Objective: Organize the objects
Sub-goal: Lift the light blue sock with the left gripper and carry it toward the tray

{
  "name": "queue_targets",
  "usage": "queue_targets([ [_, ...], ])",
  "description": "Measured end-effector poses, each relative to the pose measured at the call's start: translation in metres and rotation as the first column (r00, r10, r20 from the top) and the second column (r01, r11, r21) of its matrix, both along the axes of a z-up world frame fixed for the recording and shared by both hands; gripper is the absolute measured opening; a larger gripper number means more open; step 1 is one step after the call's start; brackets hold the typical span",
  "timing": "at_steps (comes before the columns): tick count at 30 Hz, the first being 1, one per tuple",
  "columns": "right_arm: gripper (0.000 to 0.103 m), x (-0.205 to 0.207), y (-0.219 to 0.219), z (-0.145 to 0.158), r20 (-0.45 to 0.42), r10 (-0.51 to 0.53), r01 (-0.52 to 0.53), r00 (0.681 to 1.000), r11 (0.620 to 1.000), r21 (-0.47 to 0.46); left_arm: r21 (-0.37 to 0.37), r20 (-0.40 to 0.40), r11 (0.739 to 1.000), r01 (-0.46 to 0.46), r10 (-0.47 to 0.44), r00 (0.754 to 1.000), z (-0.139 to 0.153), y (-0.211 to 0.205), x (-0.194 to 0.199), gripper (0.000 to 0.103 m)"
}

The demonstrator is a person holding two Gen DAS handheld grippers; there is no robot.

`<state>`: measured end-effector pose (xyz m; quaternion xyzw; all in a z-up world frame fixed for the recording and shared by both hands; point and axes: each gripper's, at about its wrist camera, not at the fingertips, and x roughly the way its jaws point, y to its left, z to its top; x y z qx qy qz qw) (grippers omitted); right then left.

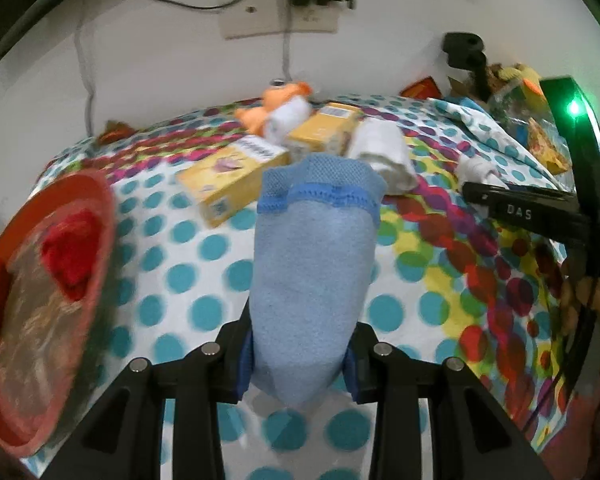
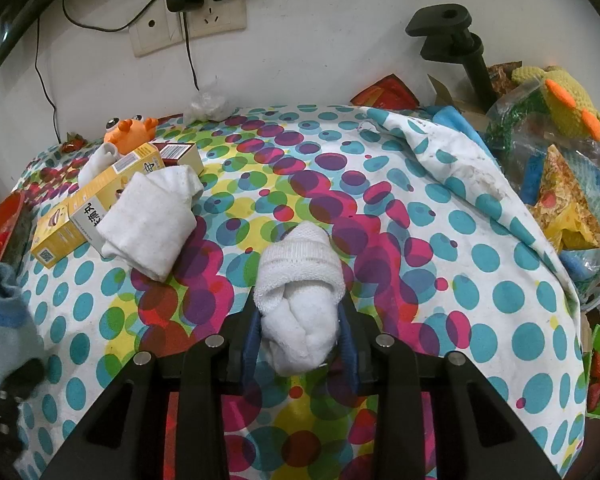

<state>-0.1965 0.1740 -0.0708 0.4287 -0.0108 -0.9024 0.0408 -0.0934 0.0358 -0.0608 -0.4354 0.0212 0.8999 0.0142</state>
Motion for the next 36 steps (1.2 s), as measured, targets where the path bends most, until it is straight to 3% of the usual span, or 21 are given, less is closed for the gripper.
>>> queue_targets([
  [6, 0.032, 0.0, -0.001, 0.0, 0.0, -0.007, 0.007, 1.0, 1.0, 0.003, 0.03, -0.017, 0.997, -0.077, 0.078, 0.997, 0.017, -0.033, 0.012, 0.036],
  [16, 0.033, 0.0, -0.003, 0.001, 0.0, -0.017, 0.017, 1.0, 1.0, 0.007, 0.042, -0.064, 0.991, -0.13, 0.132, 0.989, 0.04, -0.057, 0.026, 0.036],
  [25, 0.033, 0.0, -0.004, 0.001, 0.0, -0.033, 0.033, 0.999, 0.999, 0.014, 0.054, -0.062, 0.977, -0.207, 0.21, 0.976, 0.046, -0.095, 0.035, 0.036],
  [36, 0.033, 0.0, -0.005, 0.0, 0.0, -0.043, 0.043, 0.999, 0.999, 0.016, -0.027, -0.068, 0.971, -0.236, 0.233, 0.97, 0.056, -0.141, 0.053, 0.036],
])
